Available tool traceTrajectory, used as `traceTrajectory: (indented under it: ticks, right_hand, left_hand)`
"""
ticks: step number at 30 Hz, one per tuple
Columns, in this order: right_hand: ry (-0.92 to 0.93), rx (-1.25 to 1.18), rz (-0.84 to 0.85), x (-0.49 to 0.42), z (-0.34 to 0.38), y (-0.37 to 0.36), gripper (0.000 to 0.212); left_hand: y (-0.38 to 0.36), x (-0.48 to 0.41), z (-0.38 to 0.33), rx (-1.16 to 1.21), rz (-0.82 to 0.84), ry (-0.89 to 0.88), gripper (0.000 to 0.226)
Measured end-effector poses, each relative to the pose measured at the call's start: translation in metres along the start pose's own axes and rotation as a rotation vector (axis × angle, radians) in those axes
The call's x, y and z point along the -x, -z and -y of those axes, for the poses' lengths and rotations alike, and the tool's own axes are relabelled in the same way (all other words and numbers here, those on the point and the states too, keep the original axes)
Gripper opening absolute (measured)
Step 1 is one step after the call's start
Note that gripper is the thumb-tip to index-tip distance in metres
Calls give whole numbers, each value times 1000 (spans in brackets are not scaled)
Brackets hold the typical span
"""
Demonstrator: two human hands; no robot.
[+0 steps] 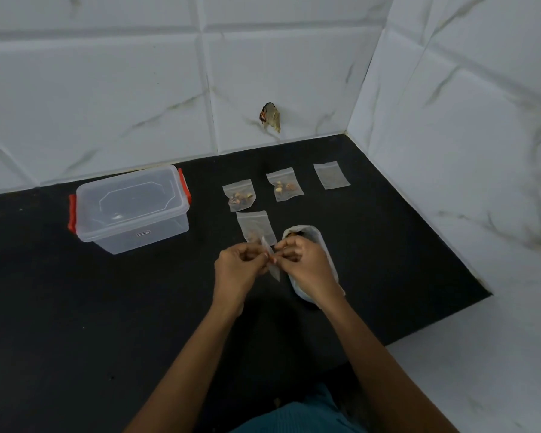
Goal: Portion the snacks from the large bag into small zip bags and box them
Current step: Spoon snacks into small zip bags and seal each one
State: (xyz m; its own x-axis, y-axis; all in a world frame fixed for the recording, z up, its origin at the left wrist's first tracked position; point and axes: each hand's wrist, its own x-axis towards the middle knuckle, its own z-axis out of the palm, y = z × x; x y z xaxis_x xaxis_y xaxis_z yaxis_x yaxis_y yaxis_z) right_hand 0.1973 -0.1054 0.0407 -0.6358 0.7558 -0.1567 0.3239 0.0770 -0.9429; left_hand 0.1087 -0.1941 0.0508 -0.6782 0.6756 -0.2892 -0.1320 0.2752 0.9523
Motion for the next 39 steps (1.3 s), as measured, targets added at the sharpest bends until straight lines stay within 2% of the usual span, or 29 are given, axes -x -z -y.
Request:
traceTrajectory:
  ticks: [3, 6, 8, 12, 16, 18, 20, 23, 27, 32, 36, 39]
  right_hand:
    - [14, 107, 9, 2, 3, -3, 18]
    - [74, 270, -109, 2, 3, -4, 14]
    - [84, 302, -186, 0, 4, 1, 14]
    - [117, 429, -203, 2, 5, 5, 11]
    - [185, 313, -132, 3, 6, 1, 8]
    - [165, 261, -61, 5, 10, 0, 9]
    - [136, 217, -20, 6, 11, -1, 10]
    - [85, 171, -20, 5, 8, -1, 11]
    - [55, 197, -106, 4, 5, 7, 10]
    - [53, 330, -185, 3, 9, 19, 11]
    - [64, 318, -173, 0, 11, 25, 12]
    - [57, 262, -153, -1, 10, 27, 14]
  left_hand:
    - [1, -1, 3, -195, -30, -51, 13]
    - [3, 0, 4, -336, -83, -70, 17]
    - [3, 0, 3, -378, -115, -75, 18]
    - [-2, 2, 2, -402, -111, -112, 15]
    - [-8, 2, 1, -251, -71, -95, 9]
    - [-10, 3, -1, -149, -45, -61, 3]
    - [-12, 4, -1, -132, -31, -83, 8]
    - [-15, 4, 1, -193, -38, -142, 19]
    - [-11, -1, 5, -322, -79, -199, 16]
    - [-7, -6, 2, -456, -75, -244, 22]
    - [-8, -8, -4, -520, -69, -316, 21]
    - [-5, -10, -6, -499, 8, -385, 22]
